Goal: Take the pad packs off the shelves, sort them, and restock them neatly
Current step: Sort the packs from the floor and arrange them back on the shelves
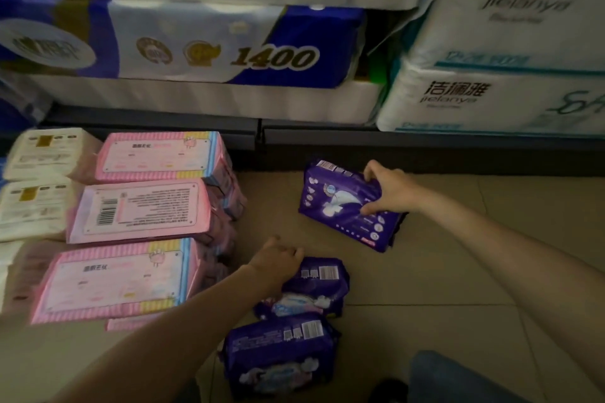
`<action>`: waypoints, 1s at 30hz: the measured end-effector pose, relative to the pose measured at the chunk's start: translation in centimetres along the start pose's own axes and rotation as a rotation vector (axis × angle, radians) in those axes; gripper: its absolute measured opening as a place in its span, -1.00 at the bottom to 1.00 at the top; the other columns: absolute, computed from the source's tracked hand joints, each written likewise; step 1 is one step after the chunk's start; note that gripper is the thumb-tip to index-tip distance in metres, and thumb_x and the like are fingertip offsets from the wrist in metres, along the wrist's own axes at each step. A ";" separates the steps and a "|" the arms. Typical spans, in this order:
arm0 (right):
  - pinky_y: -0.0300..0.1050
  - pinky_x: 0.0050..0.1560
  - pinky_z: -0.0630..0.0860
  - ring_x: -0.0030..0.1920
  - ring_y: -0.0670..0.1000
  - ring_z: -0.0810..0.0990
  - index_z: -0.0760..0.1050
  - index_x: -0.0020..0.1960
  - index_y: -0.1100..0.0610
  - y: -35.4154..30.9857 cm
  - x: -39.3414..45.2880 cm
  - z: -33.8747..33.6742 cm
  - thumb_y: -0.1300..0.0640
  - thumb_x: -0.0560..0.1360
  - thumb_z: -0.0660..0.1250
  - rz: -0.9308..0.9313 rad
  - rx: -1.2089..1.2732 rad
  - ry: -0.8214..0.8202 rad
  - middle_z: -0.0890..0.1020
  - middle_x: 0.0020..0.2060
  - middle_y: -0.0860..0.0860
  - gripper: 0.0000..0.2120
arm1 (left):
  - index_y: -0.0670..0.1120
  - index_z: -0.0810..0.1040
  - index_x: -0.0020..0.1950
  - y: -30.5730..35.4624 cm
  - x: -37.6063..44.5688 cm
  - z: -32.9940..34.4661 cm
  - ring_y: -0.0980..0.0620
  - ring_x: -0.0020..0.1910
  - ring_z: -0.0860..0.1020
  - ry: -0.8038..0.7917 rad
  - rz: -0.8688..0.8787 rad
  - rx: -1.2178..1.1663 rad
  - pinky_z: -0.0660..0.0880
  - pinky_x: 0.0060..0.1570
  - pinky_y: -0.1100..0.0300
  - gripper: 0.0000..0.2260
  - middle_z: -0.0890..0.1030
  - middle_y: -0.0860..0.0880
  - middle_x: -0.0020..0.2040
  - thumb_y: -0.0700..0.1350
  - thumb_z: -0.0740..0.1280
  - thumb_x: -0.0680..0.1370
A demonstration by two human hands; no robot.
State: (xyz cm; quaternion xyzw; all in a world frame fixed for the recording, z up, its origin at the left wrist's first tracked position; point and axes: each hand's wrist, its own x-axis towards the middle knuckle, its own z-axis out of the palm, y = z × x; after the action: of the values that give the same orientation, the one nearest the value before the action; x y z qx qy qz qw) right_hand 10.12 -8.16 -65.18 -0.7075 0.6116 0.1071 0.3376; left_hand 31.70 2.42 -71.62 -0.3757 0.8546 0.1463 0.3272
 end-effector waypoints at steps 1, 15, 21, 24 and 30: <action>-0.13 -0.09 0.44 0.10 0.03 0.52 0.27 0.14 0.06 -0.1 -0.5 -0.2 0.05 0.33 0.52 -0.009 -0.019 0.010 0.48 0.19 0.03 -0.47 | -0.21 0.12 0.41 -0.1 -0.1 -0.9 -0.13 0.28 0.40 0.018 0.002 -0.046 0.13 0.38 0.01 -0.31 0.42 -0.17 0.30 -0.03 0.41 0.44; -0.15 -0.17 0.28 -0.06 0.00 0.43 0.33 0.11 0.06 -10.3 -10.2 -15.4 0.04 0.31 0.54 -0.255 -0.297 0.337 0.51 0.08 0.03 -0.49 | -0.12 0.62 -0.02 -9.9 -14.4 -19.6 0.24 -0.26 0.48 0.562 0.118 -0.413 0.40 -0.15 0.43 -0.80 0.55 0.11 -0.17 -0.27 0.46 0.38; -0.25 -0.28 0.46 -0.16 -0.08 0.52 0.34 0.10 0.02 -15.0 -16.3 -22.6 0.08 0.32 0.52 -0.364 -0.075 0.515 0.48 0.00 -0.07 -0.53 | -0.02 0.58 -0.11 -12.8 -25.3 -26.3 0.26 -0.21 0.55 0.918 0.106 -0.361 0.43 -0.12 0.45 -0.77 0.58 0.09 -0.22 -0.31 0.47 0.37; -0.26 -0.26 0.49 -0.20 -0.22 0.54 0.36 0.11 0.06 -17.7 -21.0 -27.3 0.12 0.26 0.55 -0.484 0.068 0.723 0.54 -0.11 -0.13 -0.48 | 0.02 0.56 -0.11 -13.8 -32.7 -31.4 0.23 -0.14 0.57 1.165 0.109 -0.244 0.47 -0.07 0.39 -0.76 0.61 0.09 -0.21 -0.29 0.47 0.38; -0.08 0.21 0.44 0.12 0.01 0.53 0.31 0.36 0.10 -22.9 -25.3 -35.6 0.10 0.27 0.56 -0.685 0.106 1.256 0.53 0.14 0.08 -0.26 | 0.00 0.56 -0.04 -16.2 -40.1 -38.9 0.39 -0.22 0.52 1.678 -0.078 -0.167 0.42 -0.03 0.52 -0.83 0.60 0.05 -0.14 -0.24 0.41 0.46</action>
State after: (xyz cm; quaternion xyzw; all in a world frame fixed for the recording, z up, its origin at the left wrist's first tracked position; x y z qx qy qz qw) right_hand 16.45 -9.21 -16.26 -0.7704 0.4382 -0.4621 -0.0294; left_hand 46.32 -5.89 -15.92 -0.4120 0.7871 -0.1299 -0.4403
